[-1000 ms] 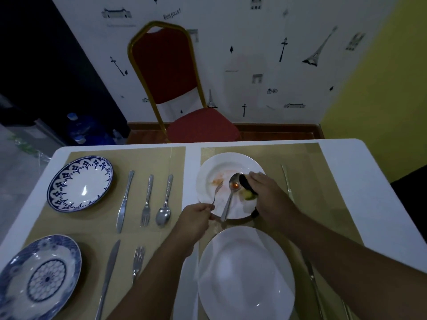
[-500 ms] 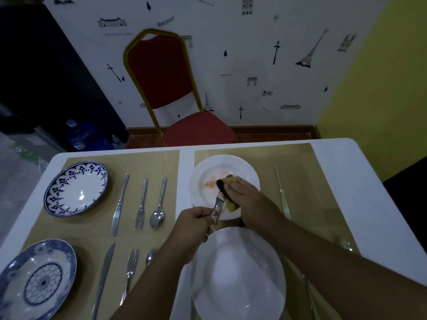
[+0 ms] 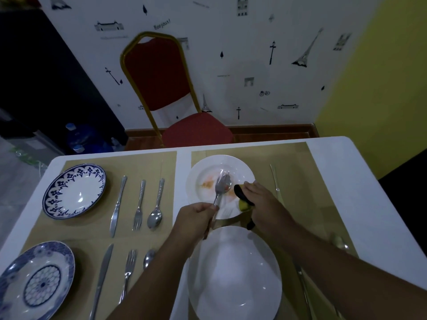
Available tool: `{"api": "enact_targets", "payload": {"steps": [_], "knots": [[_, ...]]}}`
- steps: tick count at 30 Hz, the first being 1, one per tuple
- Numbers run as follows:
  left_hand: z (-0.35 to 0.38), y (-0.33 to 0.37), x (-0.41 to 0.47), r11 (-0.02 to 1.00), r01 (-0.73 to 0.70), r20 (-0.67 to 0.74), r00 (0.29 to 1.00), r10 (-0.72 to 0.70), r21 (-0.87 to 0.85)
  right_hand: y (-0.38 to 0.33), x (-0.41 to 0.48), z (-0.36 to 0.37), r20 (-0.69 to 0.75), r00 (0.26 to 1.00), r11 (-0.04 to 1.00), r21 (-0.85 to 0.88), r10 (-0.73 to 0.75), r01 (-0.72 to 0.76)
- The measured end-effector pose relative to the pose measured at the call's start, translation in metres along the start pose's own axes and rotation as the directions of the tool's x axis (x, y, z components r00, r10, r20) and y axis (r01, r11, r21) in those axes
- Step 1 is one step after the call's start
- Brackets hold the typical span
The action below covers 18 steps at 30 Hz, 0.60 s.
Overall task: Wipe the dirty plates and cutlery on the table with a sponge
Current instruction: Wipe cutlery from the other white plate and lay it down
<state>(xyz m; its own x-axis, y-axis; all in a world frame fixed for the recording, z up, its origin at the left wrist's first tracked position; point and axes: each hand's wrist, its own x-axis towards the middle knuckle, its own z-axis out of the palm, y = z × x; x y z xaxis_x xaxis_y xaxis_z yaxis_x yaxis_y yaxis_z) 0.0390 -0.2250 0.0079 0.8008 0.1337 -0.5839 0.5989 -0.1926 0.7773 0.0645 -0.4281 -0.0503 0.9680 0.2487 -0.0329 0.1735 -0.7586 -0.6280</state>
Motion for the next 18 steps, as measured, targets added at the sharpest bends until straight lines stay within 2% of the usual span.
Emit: {"api": "enact_targets", "payload": {"steps": [5, 11, 14, 18], "knots": [[0.024, 0.025, -0.005, 0.988, 0.085, 0.112, 0.991, -0.071, -0.126, 0.014, -0.009, -0.014, -0.038, 0.997, 0.998, 0.016, 0.066, -0.066], [0.079, 0.034, -0.003, 0.999, -0.049, 0.191, 0.981, 0.048, 0.003, 0.048, -0.032, -0.051, -0.097, 0.99, 0.995, -0.012, 0.098, -0.1], [0.117, 0.032, 0.007, 1.0, -0.027, 0.164, 0.986, 0.028, -0.005, 0.079, -0.045, -0.069, -0.08, 0.99, 0.992, -0.024, 0.118, -0.12], [0.17, 0.025, 0.021, 0.999, 0.013, 0.199, 0.98, -0.018, 0.029, 0.116, -0.059, -0.094, -0.04, 0.984, 0.985, -0.009, 0.172, -0.172]]}}
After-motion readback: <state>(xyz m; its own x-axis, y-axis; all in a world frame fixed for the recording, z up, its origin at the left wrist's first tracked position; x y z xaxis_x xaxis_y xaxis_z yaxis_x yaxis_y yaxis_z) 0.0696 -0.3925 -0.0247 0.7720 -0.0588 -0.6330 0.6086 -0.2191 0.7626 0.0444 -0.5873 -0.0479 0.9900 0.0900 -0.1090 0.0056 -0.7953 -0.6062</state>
